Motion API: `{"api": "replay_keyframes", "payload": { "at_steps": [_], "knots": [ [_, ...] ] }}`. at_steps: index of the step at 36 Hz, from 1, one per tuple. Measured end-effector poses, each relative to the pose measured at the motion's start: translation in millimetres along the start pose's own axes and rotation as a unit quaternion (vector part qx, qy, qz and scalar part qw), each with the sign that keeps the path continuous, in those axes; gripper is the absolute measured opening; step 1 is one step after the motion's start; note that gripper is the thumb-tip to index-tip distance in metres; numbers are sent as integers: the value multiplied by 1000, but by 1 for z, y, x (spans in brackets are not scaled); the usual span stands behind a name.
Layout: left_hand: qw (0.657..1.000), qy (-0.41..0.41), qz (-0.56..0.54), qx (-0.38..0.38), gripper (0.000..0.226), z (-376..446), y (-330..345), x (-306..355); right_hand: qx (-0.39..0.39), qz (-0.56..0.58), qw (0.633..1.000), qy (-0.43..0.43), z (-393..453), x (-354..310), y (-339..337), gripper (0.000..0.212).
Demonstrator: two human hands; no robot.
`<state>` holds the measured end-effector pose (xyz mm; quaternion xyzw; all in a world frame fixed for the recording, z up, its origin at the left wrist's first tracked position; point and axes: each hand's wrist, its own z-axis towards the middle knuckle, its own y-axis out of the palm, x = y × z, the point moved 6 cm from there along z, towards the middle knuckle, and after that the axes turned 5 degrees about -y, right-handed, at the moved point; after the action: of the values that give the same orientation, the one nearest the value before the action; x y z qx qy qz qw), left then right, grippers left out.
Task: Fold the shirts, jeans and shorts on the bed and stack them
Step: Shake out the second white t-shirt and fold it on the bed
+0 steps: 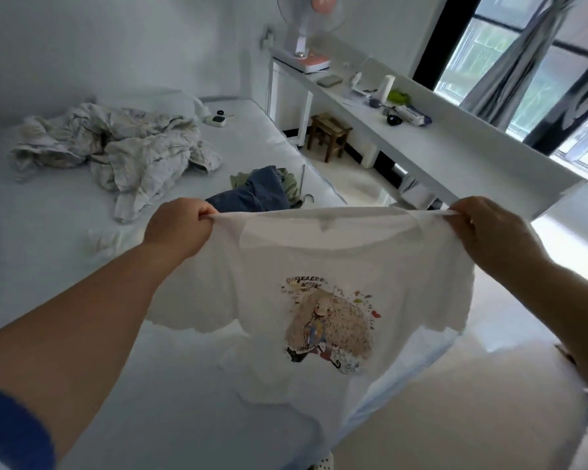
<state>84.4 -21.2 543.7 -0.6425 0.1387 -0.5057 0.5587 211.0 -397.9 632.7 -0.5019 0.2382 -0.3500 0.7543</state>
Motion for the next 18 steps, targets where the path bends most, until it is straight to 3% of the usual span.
{"api": "replay_keyframes", "payload": {
  "at_steps": [5,8,12,15,18],
  "knots": [
    [999,-45,6,10,21,16,40,21,-271,24,962,26,-32,52,63,16],
    [996,-87,33,-11,27,27,68,32,-345,146,920,113,-42,84,92,25],
    [986,-150,-4,-67,33,38,106,45,-425,193,869,166,-54,123,136,30],
    [974,-191,-74,-96,33,48,131,63,-378,304,825,289,-57,154,167,20],
    [976,-191,-67,-81,38,63,147,83,-205,480,721,457,-47,186,186,18]
  ]
}}
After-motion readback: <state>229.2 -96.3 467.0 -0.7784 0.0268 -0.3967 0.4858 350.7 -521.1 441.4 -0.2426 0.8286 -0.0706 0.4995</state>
